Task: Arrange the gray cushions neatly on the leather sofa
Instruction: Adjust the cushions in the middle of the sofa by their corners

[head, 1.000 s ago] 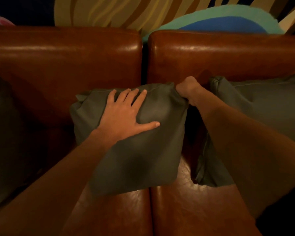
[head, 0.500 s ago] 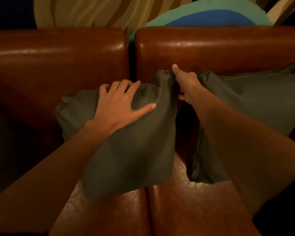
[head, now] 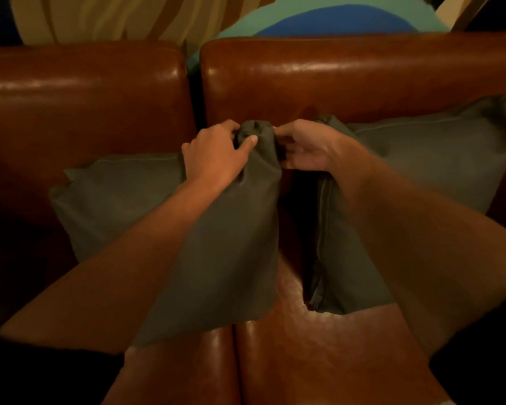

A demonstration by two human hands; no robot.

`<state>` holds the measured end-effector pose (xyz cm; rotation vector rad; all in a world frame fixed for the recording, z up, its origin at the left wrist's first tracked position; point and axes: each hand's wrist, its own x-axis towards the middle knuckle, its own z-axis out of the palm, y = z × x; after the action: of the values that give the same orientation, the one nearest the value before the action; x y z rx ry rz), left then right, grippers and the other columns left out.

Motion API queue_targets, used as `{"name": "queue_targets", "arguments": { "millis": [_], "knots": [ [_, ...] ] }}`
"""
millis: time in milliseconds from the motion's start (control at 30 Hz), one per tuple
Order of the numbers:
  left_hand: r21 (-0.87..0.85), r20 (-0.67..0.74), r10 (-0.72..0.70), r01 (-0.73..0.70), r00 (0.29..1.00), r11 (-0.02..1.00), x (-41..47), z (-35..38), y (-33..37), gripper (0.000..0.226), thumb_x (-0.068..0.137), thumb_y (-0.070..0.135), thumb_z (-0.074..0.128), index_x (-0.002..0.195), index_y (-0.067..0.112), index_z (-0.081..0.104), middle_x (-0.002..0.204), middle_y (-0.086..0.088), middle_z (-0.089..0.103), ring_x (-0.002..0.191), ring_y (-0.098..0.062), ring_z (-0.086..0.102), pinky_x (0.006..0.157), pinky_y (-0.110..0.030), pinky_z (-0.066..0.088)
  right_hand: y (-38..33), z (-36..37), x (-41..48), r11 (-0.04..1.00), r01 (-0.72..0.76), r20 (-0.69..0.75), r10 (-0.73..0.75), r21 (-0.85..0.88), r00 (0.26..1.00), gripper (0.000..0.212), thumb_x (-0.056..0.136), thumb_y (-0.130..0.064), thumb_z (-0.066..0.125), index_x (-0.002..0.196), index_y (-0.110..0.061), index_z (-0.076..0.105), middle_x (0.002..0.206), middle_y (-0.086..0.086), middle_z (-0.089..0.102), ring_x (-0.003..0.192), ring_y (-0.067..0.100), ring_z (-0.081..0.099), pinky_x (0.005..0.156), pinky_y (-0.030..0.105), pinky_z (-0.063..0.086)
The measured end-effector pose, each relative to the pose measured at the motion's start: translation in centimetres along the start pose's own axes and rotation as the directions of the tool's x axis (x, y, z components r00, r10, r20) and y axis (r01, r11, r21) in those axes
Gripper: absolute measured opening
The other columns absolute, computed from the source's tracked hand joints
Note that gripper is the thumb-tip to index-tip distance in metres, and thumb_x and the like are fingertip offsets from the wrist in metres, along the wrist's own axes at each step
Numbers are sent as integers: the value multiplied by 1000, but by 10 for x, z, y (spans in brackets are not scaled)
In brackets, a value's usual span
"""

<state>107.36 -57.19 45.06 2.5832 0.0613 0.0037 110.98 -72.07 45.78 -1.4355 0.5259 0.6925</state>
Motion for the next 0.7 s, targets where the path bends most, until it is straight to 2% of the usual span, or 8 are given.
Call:
{"name": "queue_targets", "arguments": {
  "millis": [100, 167, 300, 367, 433, 533, 600, 700],
  "knots": [
    [-21, -58, 5, -6, 998, 1000, -2, 1, -1, 34, 91, 43, 53, 115, 22, 62, 109, -1, 67, 107, -27, 58, 88, -43, 46, -4, 2, 1, 999, 29, -48, -31, -30, 998, 26, 98, -11, 44, 121, -10, 55, 114, 3, 56, 102, 18, 55, 69, 30, 48],
    [-44, -92, -1, -3, 996, 999, -2, 0, -3, 30, 91, 42, 52, 108, 20, 64, 104, -1, 69, 103, -27, 59, 82, -39, 47, -4, 6, 4, 995, 97, -142, -102, -37, 985, 31, 98, -11, 44, 128, -8, 50, 117, 5, 54, 110, 22, 52, 75, 32, 44],
    [-29, -107, 10, -13, 994, 1000, -1, 0, -3, 32, 92, 47, 49, 92, 19, 64, 90, -4, 68, 93, -29, 61, 71, -36, 43, 3, 17, 15, 978, 208, -317, -202, -16, 926, 25, 99, -9, 37, 115, -7, 56, 108, 10, 57, 100, 24, 54, 86, 36, 46],
    [-24, -106, 20, -23, 994, 999, -2, 2, -4, 33, 92, 47, 48, 89, 18, 64, 88, -5, 68, 91, -29, 61, 70, -35, 42, 8, 22, 17, 971, 233, -312, -208, 45, 927, 29, 99, -17, 42, 122, -5, 55, 117, 11, 60, 105, 25, 57, 96, 39, 47],
    [-21, -111, 30, -32, 993, 999, -2, 3, -5, 32, 92, 46, 48, 88, 18, 64, 87, -5, 68, 90, -28, 61, 71, -35, 42, 9, 23, 16, 973, 208, -204, -184, 102, 962, 44, 96, -36, 51, 129, -6, 51, 123, 9, 60, 103, 22, 59, 97, 39, 47],
    [-26, -152, 39, -44, 988, 999, -3, 4, -6, 30, 92, 44, 49, 87, 18, 64, 85, -3, 67, 88, -27, 62, 74, -37, 44, 7, 24, 19, 974, 226, -171, -228, -34, 959, 36, 91, -39, 58, 109, -8, 60, 114, 6, 64, 96, 20, 62, 93, 39, 50],
    [-18, -181, 48, -52, 982, 998, -3, 6, -7, 31, 92, 45, 49, 86, 18, 63, 81, -1, 66, 85, -26, 62, 71, -36, 44, 10, 27, 23, 952, 278, -271, -304, -131, 913, 26, 92, -40, 56, 90, -15, 63, 92, 1, 64, 85, 16, 60, 87, 35, 50],
    [-60, -148, 36, -45, 988, 997, 0, 4, -11, 33, 92, 47, 49, 84, 18, 63, 82, 2, 66, 84, -22, 62, 67, -32, 42, 19, 30, 28, 887, 367, -374, -454, -281, 809, 36, 95, -46, 47, 70, -21, 52, 69, -3, 51, 68, 14, 52, 70, 33, 45]
  ]
}}
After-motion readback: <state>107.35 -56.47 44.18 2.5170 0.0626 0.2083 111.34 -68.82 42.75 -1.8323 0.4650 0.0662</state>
